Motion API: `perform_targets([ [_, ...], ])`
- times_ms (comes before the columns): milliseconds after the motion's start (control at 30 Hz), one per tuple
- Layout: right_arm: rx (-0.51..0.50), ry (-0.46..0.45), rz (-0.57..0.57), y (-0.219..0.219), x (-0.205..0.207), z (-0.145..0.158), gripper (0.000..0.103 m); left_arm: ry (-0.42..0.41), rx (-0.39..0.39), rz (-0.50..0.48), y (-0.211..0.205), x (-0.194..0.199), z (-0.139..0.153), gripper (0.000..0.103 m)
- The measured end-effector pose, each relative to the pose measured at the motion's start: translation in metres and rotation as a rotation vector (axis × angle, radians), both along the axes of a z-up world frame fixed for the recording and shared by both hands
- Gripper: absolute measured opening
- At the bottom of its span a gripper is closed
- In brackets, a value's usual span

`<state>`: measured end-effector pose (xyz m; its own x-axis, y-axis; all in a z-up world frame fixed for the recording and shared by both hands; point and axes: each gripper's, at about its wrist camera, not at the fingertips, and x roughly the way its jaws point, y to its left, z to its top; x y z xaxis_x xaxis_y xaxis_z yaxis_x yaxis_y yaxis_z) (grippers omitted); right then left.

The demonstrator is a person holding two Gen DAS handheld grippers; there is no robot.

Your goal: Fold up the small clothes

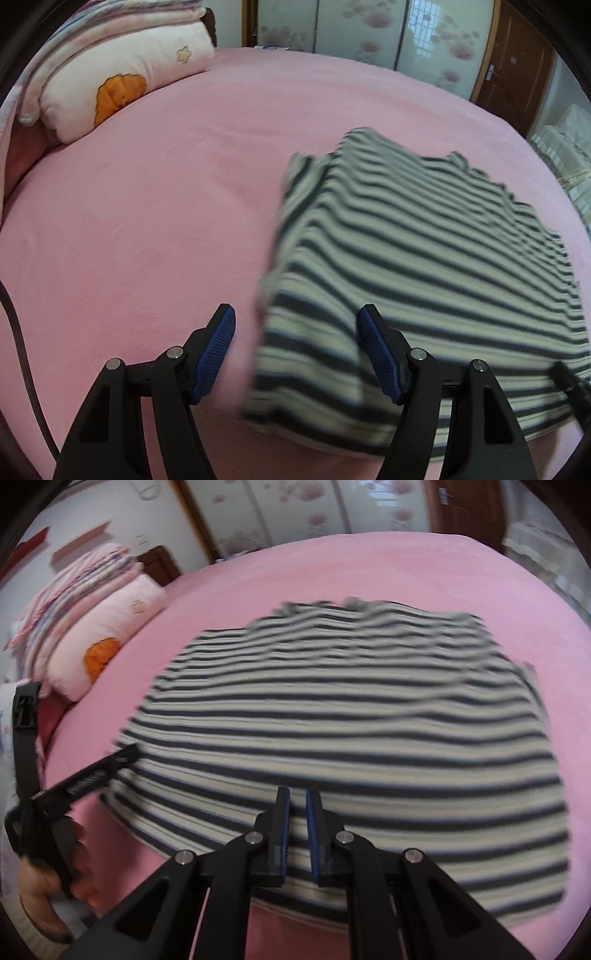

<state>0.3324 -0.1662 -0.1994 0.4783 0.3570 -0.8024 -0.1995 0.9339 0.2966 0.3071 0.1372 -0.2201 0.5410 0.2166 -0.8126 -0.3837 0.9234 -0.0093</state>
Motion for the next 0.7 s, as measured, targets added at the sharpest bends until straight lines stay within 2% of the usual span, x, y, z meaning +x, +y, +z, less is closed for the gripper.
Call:
perform_targets([
  [67,-0.021,0.009,-0.068,-0.032,-0.003,-0.008,0.009,0.003,-0.042,0.009,0.012,-0.003,-0.007,0.071],
  [133,-0.051,0.014,-0.114,-0.059,-0.007,-0.015,0.004,-0.009,-0.072,0.003,0.019,-0.009,-0.011,0.071],
  [267,-0.058,0.027,-0.209,-0.112,-0.017,-0.023,0.002,0.001,-0.014,-0.03,0.015,-0.011,-0.014,0.071],
  [367,-0.04,0.041,-0.234,-0.134,-0.026,-0.029,0.0,0.001,-0.031,-0.034,0.02,-0.014,-0.016,0.071],
  [467,-0.055,0.029,-0.236,-0.139,-0.033,-0.027,0.0,0.008,-0.05,-0.035,0.022,-0.008,-0.015,0.071],
  [700,-0.022,-0.032,-0.201,-0.121,-0.048,0.001,0.0,-0.034,-0.018,-0.018,0.018,-0.025,0.021,0.071],
])
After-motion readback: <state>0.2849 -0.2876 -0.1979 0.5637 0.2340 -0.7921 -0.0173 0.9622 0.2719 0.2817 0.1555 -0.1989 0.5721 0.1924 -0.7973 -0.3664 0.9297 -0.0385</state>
